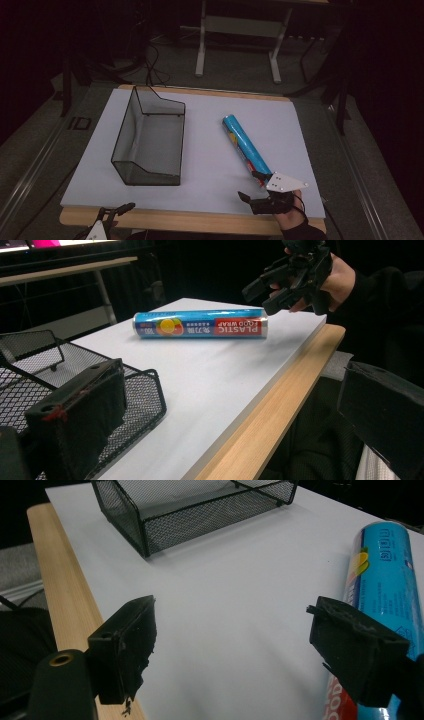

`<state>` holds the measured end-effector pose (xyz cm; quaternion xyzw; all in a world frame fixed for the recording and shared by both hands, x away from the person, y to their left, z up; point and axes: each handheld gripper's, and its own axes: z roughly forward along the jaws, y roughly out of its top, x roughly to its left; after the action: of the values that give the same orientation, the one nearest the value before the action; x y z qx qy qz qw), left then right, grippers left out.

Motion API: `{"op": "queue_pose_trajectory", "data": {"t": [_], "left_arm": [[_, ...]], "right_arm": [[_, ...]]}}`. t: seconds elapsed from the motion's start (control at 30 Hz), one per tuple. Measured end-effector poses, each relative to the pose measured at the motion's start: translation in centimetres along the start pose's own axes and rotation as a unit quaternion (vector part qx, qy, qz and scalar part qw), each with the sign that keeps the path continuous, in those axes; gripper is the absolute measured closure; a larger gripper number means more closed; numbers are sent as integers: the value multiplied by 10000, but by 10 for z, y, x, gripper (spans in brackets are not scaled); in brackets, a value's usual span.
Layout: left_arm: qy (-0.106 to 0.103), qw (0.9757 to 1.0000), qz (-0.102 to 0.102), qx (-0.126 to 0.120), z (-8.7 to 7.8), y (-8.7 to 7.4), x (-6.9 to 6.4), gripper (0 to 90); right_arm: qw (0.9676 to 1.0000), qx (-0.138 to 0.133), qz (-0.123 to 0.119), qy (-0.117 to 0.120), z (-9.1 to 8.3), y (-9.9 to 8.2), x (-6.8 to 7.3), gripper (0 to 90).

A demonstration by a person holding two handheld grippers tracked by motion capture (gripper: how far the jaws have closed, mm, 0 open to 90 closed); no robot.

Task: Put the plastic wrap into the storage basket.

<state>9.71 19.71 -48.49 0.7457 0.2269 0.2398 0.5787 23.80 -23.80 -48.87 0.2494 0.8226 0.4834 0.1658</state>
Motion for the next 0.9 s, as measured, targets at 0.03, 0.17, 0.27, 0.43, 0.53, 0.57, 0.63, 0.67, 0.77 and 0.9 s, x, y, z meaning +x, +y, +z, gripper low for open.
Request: {"op": "queue_pose_trajectory", "data": {"t": [0.03,0.17,0.27,0.43,0.53,0.57,0.63,0.67,0.77,0.9], "left_arm": [[-6,10000,2,5,0,0,0,1],[-2,10000,11,4,0,0,0,2],[6,10000,19,4,0,0,-1,2],[-4,10000,18,13,1,0,-1,1],[-7,10000,18,14,1,0,-1,2],[-3,10000,17,18,1,0,-1,2],[1,10000,21,16,1,0,-1,2],[-1,10000,22,17,1,0,-1,2],[0,10000,30,17,1,0,-1,2],[-12,10000,22,20,2,0,-1,1]], "right_arm": [[10000,10,-49,-12,0,0,0,196],[9998,-30,-168,-50,-1,2,0,193],[9998,93,-143,33,-3,6,4,179],[9994,285,-93,149,-3,8,10,133],[9996,157,-80,223,-6,12,12,129],[9996,112,-93,239,-6,13,12,129],[9997,68,-155,179,-8,16,13,129],[9997,58,-149,184,-9,18,13,129],[9997,21,-134,213,-10,19,14,129],[9996,-68,-207,193,-14,29,12,126]]}}
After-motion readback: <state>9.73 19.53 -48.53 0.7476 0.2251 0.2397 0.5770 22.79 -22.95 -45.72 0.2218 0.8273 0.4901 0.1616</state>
